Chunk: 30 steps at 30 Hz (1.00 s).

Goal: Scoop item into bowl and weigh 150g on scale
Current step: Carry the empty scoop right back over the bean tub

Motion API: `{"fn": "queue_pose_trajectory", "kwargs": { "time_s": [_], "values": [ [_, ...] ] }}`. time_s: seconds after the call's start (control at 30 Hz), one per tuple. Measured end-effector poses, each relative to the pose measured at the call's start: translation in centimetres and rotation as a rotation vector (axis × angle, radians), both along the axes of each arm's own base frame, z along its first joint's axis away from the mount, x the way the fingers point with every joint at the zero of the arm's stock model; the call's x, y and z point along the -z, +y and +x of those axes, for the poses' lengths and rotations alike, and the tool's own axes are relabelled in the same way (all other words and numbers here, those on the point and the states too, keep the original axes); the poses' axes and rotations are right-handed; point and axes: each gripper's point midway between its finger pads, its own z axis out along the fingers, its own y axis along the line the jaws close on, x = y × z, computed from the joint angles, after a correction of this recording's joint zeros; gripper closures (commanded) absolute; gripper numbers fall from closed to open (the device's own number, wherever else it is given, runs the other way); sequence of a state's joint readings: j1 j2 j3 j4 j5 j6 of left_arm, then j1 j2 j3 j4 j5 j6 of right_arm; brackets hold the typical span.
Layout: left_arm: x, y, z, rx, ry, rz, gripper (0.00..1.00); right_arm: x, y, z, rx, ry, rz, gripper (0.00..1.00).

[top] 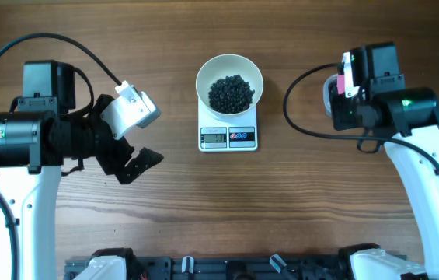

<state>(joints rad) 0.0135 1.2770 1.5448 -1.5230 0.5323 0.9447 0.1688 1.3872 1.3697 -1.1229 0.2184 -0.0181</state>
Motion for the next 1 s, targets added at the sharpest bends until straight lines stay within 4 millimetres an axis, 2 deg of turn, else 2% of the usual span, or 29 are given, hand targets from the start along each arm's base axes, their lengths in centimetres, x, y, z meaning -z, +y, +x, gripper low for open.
{"fn": "queue_pose_trajectory", "kwargs": {
  "time_s": [0.23, 0.53, 0.73, 0.87, 1.0],
  "values": [
    [0.0, 0.0, 0.0, 0.0, 0.0, 0.0, 0.0, 3.6, -1.1, 0.2, 0.059, 0.134, -0.074, 0.96],
    [0.0, 0.0, 0.0, 0.0, 0.0, 0.0, 0.0, 5.3, -4.2, 1.1, 0.079, 0.203, -0.298, 0.96],
    [0.0, 0.0, 0.0, 0.0, 0.0, 0.0, 0.0, 7.8, -5.4, 2.9, 0.039, 0.259, -0.421, 0.96],
    [0.0, 0.0, 0.0, 0.0, 0.0, 0.0, 0.0, 8.3, -6.3, 3.7, 0.027, 0.272, -0.505, 0.96],
    [0.0, 0.0, 0.0, 0.0, 0.0, 0.0, 0.0, 8.1, -7.0, 4.3, 0.013, 0.268, -0.572, 0.96]
  ]
}}
